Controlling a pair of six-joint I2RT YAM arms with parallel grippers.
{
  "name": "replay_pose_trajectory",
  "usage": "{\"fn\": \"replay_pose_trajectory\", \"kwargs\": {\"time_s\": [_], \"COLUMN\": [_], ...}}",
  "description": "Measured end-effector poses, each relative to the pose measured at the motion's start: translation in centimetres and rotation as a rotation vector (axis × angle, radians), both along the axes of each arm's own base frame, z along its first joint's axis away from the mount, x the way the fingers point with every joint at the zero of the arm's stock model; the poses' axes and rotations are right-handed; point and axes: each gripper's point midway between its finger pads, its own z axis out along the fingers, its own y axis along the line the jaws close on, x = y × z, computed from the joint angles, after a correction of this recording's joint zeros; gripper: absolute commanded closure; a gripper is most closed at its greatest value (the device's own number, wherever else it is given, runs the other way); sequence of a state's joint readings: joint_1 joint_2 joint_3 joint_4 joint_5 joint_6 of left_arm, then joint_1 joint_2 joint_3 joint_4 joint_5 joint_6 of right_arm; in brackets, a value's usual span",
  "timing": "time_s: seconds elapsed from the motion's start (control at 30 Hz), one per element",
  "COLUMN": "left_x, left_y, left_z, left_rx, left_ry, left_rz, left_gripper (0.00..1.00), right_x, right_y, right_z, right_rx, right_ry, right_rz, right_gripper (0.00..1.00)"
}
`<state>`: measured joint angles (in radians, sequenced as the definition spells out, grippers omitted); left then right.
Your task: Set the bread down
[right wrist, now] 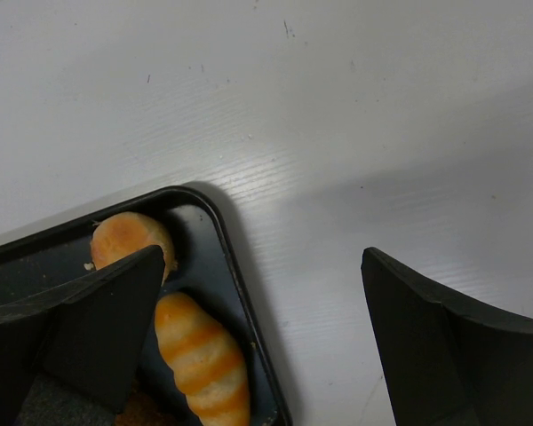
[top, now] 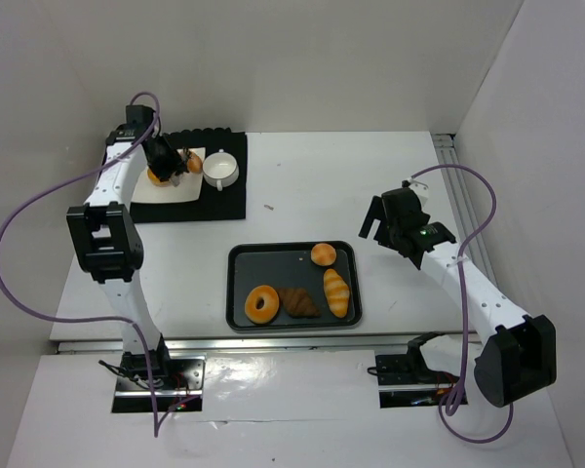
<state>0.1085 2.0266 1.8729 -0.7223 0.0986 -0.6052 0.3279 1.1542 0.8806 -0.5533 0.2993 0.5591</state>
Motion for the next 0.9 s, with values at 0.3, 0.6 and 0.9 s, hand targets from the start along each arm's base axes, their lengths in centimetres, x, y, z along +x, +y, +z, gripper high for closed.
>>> {"fn": "replay_pose_trajectory", "kwargs": {"time_s": [0.3, 0.6, 0.9], "left_x": [-0.6, -5.8, -22.4], "left_y": [-0.8, -2.8, -18.1], "left_z": [4.1, 13.8, 5.5], "left_rx": [0.034, 0.126, 0.027], "left_ry": [-0.082, -0.286, -0.102], "left_rz": [-0.015, -0.092, -0.648], "left_gripper": [0.46, 0.5, 0.49], "right_x": [0.0, -0.1, -0.1], "right_y": [0.0, 0.0, 0.0], "right_z": [0.0, -0.1, -0.2], "right_rx": [0.001, 0.0, 0.0], "right_ry": [0.0, 0.003, 0.004], "right_rz": [0.0, 0.0, 0.0], "right_gripper": [0.01, 0.01, 0.01]}}
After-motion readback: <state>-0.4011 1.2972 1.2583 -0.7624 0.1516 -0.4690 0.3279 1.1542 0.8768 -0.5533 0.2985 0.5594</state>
